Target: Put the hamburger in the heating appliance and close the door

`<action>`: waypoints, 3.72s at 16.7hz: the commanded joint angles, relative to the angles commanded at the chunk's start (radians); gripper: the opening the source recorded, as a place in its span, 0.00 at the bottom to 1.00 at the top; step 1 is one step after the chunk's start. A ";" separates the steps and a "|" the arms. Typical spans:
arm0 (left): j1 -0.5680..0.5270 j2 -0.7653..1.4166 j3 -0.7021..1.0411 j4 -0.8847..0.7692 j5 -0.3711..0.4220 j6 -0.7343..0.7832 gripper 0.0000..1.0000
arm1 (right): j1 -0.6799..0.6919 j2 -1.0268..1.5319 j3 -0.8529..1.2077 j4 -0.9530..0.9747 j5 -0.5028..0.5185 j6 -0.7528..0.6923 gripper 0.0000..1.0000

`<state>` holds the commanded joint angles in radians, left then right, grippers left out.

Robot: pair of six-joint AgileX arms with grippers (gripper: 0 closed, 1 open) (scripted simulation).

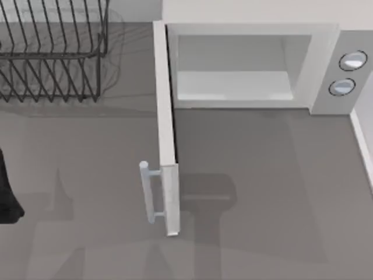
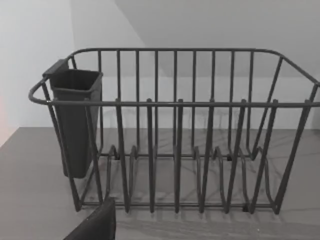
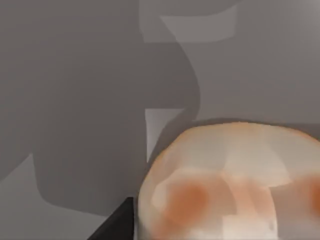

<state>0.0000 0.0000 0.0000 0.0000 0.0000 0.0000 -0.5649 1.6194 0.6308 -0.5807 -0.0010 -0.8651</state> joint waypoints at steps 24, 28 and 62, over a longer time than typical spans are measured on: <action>0.000 0.000 0.000 0.000 0.000 0.000 1.00 | -0.005 -0.244 0.324 -0.553 -0.018 0.008 0.00; 0.000 0.000 0.000 0.000 0.000 0.000 1.00 | 0.007 -0.234 0.326 -0.540 -0.007 0.021 0.00; 0.000 0.000 0.000 0.000 0.000 0.000 1.00 | 1.136 0.620 0.593 1.231 0.559 1.097 0.00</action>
<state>0.0000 0.0000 0.0000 0.0000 0.0000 0.0000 0.5712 2.2397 1.2238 0.6506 0.5580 0.2318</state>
